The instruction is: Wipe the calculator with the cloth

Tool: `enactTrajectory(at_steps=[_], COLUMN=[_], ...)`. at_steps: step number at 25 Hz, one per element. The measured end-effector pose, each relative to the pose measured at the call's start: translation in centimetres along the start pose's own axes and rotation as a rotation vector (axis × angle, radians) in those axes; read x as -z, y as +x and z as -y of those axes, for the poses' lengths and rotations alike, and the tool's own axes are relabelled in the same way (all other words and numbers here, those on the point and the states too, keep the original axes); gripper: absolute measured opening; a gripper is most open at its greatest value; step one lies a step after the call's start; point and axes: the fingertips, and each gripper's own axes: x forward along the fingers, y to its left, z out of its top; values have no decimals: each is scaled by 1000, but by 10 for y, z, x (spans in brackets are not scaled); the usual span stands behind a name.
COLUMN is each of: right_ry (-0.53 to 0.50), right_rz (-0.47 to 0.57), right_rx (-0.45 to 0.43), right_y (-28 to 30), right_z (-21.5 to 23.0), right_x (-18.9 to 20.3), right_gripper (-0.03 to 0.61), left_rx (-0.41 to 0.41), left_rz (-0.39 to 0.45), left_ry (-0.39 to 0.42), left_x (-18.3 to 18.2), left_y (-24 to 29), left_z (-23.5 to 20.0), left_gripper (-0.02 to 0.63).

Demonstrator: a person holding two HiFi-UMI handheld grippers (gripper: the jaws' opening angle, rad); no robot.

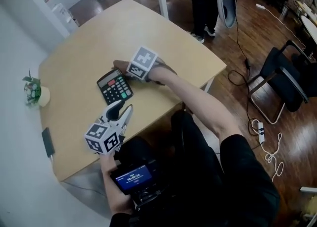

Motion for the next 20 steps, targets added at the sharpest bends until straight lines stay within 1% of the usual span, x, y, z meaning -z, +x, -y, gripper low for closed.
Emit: enactTrajectory(at_steps=[4,8,11,12,13,14,15,16,18,20], right_ry=[-21,-12,-18,-21,-26,-32,-41,-51,-69,-77], right_rz=[-17,-28,-45,-47,-39,-20,7,41,112,163], right_rx=[-82,-161,-269,-304,-320,-311,-279,-225,-78,61], right_y=[-22,-48,-68,-75,-82,-87,-91,-93,-89,-75], right_z=[-42,-88,-126,-133,-135,-131,-119,-101,-56,-12], right_x=[23,53,72,75,74,70,62,50,20,-13], right_gripper=[63,61,61,61,61,61,61,61,61,61], left_rx=[-6,-8,-5,-4,-4,-5,-5,-6,-7,-8], left_rz=[0,2,7,8,8,5,3,1,2,6], left_ry=[4,2,4,5,5,6,6,6,3,-2], left_x=[-2,-1,-2,-3,-3,-3,-2,-2,-1,-1], left_y=[-2,-1,-1,-1,-1,0,0,0,-1,-2], left_z=[-3,-3,-4,-4,-4,-3,-3,-2,-3,-4], left_gripper=[149,149,149,149,149,149,149,149,149,149])
